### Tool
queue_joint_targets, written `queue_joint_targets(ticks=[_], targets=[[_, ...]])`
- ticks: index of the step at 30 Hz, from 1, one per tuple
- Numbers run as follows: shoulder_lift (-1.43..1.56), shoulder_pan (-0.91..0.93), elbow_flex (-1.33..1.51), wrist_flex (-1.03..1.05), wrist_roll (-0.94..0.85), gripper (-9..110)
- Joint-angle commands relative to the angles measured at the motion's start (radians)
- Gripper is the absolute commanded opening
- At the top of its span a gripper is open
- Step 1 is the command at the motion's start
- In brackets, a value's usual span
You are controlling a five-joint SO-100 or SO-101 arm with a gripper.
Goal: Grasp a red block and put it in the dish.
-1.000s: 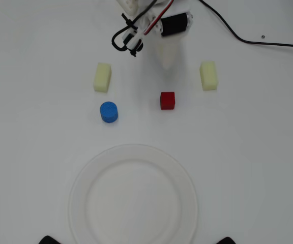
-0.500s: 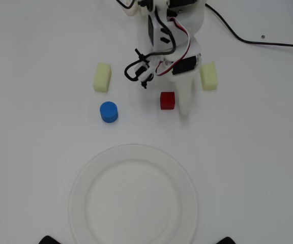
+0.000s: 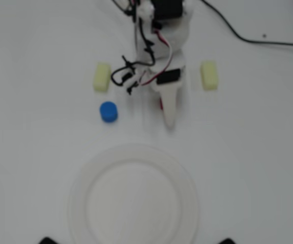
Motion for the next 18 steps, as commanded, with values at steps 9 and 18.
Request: queue_joint_targets(ticks=[9, 18], targets=[[-0.009, -0.028, -0.043, -0.017, -0.028, 13], [0.017, -0.029, -0.032, -0.009, -0.035, 0]])
